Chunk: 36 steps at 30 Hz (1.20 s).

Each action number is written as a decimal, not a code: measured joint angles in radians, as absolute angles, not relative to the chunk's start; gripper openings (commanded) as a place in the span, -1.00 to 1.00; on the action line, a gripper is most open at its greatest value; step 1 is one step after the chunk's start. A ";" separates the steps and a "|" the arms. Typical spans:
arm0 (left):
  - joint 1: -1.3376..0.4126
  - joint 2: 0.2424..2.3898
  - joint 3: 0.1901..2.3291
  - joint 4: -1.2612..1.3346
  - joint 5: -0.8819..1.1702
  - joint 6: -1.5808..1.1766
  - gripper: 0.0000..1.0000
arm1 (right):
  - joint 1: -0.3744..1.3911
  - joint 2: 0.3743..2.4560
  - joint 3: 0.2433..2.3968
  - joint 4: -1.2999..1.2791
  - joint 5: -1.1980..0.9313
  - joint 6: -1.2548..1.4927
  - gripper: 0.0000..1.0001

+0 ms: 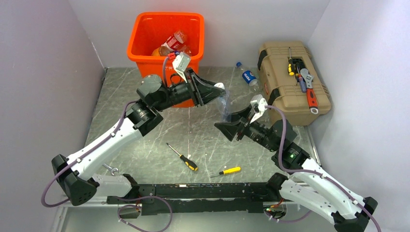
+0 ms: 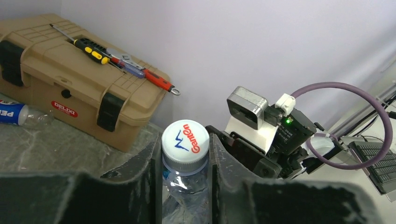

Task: Put the plastic bottles in the bin
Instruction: Place the plastic bottle in the trash bin.

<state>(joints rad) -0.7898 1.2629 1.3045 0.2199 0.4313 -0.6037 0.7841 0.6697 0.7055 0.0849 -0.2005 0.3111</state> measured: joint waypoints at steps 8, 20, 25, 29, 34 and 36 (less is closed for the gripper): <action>-0.791 1.262 1.382 0.105 0.420 -0.519 -1.00 | 0.783 0.728 0.826 -0.070 -0.245 0.320 1.00; -0.779 1.237 1.731 -0.094 0.149 -0.201 -1.00 | 0.783 0.598 1.054 -0.281 -0.324 0.311 1.00; -0.730 1.231 1.751 -0.105 -0.025 -0.046 -1.00 | 0.783 0.507 0.994 -0.284 -0.224 0.313 0.99; -0.604 1.259 1.751 -0.124 -0.096 0.019 -1.00 | 0.783 0.455 0.894 -0.283 -0.055 0.322 0.99; -0.421 1.346 1.748 -0.118 -0.098 0.026 -1.00 | 0.783 0.496 0.831 -0.288 0.145 0.335 0.99; -0.369 1.386 1.740 -0.097 -0.079 0.023 -1.00 | 0.783 0.526 0.828 -0.287 0.216 0.345 0.99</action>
<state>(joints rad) -0.3691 1.3865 1.7405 -0.0975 -0.0792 0.0235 0.7834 0.5262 0.8284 -0.2874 0.2165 0.3447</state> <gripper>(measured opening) 0.373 0.994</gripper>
